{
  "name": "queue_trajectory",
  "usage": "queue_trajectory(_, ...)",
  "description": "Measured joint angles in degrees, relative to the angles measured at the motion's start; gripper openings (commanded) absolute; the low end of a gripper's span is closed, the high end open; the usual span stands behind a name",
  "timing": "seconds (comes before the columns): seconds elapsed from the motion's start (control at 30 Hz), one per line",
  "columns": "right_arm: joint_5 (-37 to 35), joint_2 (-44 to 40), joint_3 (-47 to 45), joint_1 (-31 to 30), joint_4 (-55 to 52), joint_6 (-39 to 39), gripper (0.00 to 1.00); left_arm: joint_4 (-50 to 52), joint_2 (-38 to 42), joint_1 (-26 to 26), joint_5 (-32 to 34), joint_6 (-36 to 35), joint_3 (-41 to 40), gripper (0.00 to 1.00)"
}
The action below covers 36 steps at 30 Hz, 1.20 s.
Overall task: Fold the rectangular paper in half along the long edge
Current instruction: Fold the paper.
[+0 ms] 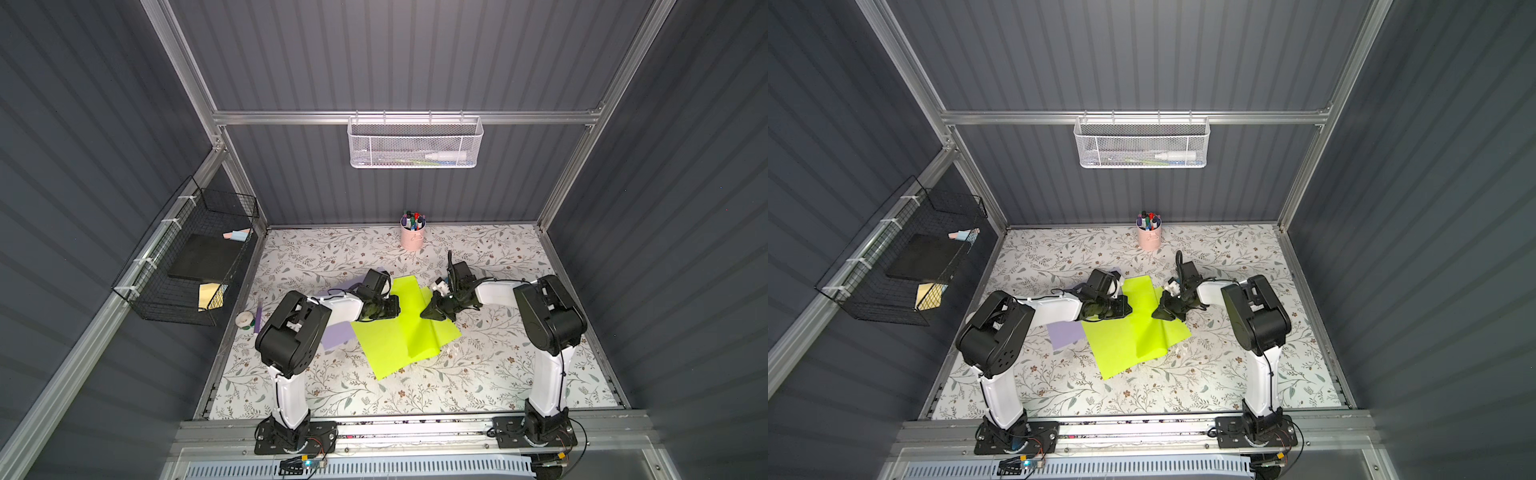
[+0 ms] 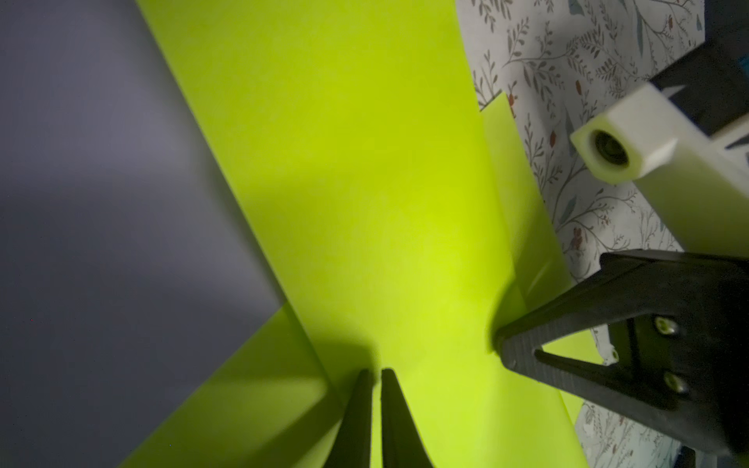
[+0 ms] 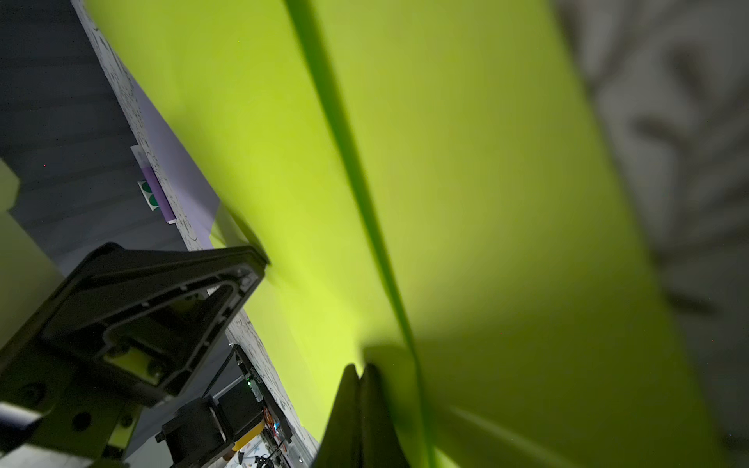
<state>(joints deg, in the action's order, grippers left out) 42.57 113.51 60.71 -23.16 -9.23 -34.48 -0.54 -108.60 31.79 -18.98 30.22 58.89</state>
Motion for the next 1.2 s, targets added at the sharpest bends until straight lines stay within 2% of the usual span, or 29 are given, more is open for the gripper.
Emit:
queue_trajectory(0.17,2.69,-5.20,-10.05,5.92,5.25,-0.44,0.00,0.00,-0.15,0.00,-0.15,-0.11,0.15,0.12)
queue_trajectory(0.3,2.16,-9.16,-13.92,8.59,3.98,-0.11,0.00,0.00,-0.52,0.00,-0.44,-0.24,0.55,0.11)
queue_trajectory(0.43,-2.14,-12.13,-12.81,5.88,-1.75,0.20,0.00,0.00,-0.76,0.00,-0.63,-0.26,0.85,0.11)
queue_trajectory(0.6,-4.22,-12.48,-6.32,-0.37,-4.33,-0.39,0.00,0.02,-0.76,0.00,-0.63,-0.26,0.85,0.11)
queue_trajectory(0.8,-4.39,-7.39,-1.07,-5.84,-2.93,-1.44,0.00,0.02,-0.76,0.00,-0.63,-0.24,0.85,0.12)
queue_trajectory(0.93,-3.43,-4.09,-3.56,-5.77,-1.84,-2.19,0.00,0.00,-0.76,0.00,-0.66,-0.26,0.85,0.12)
queue_trajectory(1.03,-2.51,-4.94,-5.90,-4.70,0.85,-2.75,0.00,0.00,-0.76,0.00,-0.66,-0.24,0.85,0.11)
queue_trajectory(1.2,0.52,-9.92,-15.72,1.42,6.58,-3.52,0.00,-0.02,-0.79,0.00,-0.68,-0.24,0.85,0.11)
